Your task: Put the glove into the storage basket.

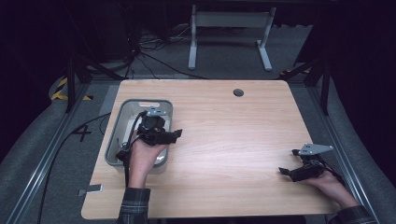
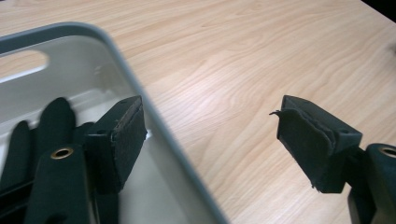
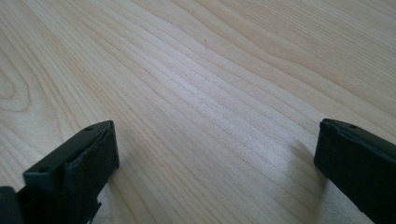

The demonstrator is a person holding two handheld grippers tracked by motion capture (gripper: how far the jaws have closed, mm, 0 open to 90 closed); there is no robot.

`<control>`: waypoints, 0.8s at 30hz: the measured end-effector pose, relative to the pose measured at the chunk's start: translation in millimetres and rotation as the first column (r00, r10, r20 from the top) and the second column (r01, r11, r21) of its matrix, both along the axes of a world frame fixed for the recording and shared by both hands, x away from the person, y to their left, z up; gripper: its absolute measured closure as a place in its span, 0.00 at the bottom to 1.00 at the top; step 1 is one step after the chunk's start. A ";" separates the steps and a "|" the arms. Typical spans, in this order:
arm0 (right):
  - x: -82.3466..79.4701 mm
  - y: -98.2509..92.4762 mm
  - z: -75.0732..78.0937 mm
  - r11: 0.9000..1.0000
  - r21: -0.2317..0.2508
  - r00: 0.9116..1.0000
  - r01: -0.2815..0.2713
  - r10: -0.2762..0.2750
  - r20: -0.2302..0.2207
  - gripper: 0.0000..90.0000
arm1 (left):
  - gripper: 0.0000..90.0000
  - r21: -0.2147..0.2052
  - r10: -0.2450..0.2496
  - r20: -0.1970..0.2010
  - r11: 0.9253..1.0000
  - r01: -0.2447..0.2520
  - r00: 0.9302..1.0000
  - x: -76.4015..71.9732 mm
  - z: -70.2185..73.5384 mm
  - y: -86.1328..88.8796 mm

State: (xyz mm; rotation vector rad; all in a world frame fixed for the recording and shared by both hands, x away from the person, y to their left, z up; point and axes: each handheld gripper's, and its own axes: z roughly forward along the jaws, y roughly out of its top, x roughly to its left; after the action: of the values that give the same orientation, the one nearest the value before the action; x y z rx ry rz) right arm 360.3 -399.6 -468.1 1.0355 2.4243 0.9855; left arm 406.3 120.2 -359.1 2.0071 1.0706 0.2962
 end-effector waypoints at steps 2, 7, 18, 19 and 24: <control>0.0 0.0 0.0 1.000 0.000 1.000 0.000 0.000 0.000 0.00 | 0.26 0.003 -0.014 0.000 1.000 0.014 1.000 -0.8 -0.4 -7.2; 0.0 0.0 0.0 1.000 0.000 1.000 0.000 0.000 0.000 0.00 | 0.25 0.004 -0.053 0.004 0.999 0.053 0.999 -3.6 -2.2 -27.3; 0.0 0.0 0.0 1.000 0.000 1.000 0.000 0.000 0.000 0.00 | 0.22 0.043 -0.143 -0.003 0.989 0.143 0.990 -14.0 -20.8 -76.4; 0.0 0.0 0.0 1.000 0.000 1.000 0.000 0.000 0.000 0.00 | 0.22 0.041 -0.152 -0.007 0.987 0.152 0.988 -15.6 -23.7 -80.9; 0.0 0.0 0.0 1.000 0.000 1.000 0.000 0.000 0.000 0.00 | 0.20 0.069 -0.203 -0.028 0.976 0.204 0.979 -23.0 -38.4 -100.4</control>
State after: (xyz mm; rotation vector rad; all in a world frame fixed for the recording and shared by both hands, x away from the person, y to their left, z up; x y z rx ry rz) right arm 360.3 -399.6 -468.1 1.0350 2.4241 0.9856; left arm 383.3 19.8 -397.4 2.1686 0.8684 0.2083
